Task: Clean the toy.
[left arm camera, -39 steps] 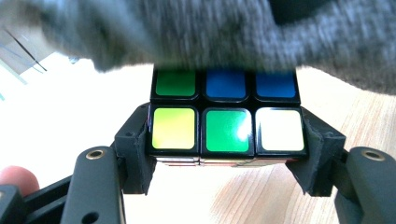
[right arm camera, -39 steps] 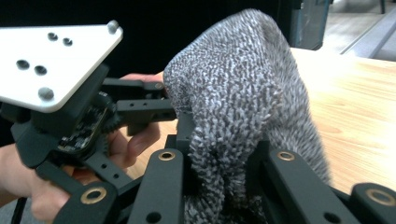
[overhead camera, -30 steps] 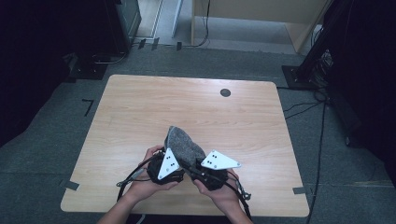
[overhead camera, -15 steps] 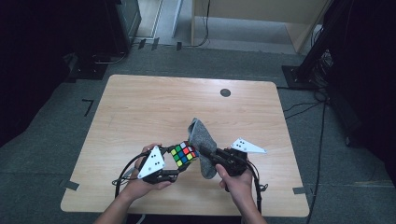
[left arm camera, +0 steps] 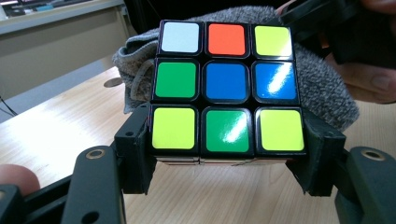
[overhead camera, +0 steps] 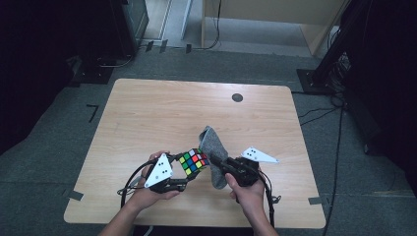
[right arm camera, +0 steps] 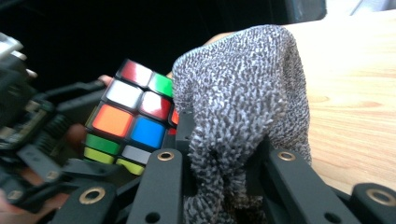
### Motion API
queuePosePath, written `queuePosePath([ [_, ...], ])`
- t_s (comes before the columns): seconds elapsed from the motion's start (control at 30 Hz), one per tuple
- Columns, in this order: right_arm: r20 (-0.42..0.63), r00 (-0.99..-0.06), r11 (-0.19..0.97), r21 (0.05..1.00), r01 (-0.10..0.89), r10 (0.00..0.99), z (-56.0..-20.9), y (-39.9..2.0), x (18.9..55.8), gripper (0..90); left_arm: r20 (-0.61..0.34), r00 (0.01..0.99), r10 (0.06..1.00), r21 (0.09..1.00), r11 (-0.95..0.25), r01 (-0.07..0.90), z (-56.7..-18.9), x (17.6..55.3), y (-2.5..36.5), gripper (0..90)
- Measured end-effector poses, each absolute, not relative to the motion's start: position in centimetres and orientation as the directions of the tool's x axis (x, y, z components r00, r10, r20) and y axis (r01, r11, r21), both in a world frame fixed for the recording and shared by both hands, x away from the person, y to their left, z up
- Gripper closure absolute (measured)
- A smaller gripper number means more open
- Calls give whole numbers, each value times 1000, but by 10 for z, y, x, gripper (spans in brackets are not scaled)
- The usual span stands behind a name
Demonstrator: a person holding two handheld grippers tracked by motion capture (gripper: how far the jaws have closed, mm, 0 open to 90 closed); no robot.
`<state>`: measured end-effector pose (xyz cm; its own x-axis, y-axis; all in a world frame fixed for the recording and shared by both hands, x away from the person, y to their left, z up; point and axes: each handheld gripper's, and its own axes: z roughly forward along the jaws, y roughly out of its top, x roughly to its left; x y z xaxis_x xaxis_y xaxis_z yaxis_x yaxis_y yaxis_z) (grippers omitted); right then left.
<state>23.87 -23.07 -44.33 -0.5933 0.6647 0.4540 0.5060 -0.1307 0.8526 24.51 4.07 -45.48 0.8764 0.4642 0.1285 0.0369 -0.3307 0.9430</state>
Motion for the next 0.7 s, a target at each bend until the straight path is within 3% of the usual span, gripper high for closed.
queuePosePath([
  [0.17, 404, -691, -113, 897, 426, 599, -423, -220, 226, 745, 148, 874, 463, 933, -359, 32, -457, 244, 36, 343],
  [0.43, 415, -573, -99, 860, 501, 707, -443, -231, 238, 747, 95, 865, 492, 952, -298, 65, -454, 249, 46, 343],
  [0.6, 389, -666, -124, 904, 409, 636, -428, -227, 230, 738, 122, 860, 495, 935, -347, 67, -461, 252, 45, 343],
  [0.7, 373, -700, -94, 910, 404, 609, -427, -219, 227, 739, 139, 872, 469, 933, -358, 44, -460, 248, 40, 343],
])
